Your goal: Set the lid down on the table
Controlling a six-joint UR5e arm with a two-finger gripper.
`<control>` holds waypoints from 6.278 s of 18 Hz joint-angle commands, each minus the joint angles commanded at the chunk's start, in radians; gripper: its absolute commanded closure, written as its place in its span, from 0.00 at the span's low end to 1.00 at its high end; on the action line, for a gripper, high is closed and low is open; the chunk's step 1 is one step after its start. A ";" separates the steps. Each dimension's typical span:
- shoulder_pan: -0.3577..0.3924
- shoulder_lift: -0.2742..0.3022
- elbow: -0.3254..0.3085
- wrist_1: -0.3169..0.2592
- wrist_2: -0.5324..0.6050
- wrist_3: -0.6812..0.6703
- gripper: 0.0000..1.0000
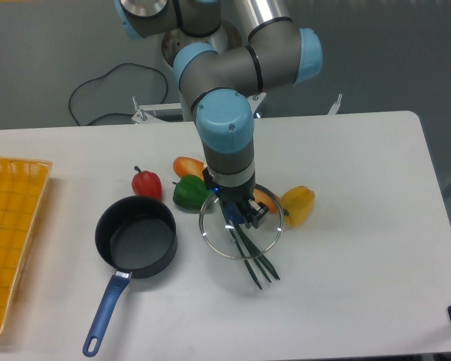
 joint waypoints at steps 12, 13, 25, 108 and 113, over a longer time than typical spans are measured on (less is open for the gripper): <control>0.003 -0.003 -0.009 -0.002 0.008 -0.021 0.44; 0.002 -0.005 -0.012 -0.002 0.008 -0.034 0.44; 0.054 -0.035 -0.015 0.009 0.006 -0.063 0.44; 0.258 -0.337 0.195 0.156 -0.196 -0.281 0.44; 0.256 -0.339 0.184 0.160 -0.190 -0.259 0.44</control>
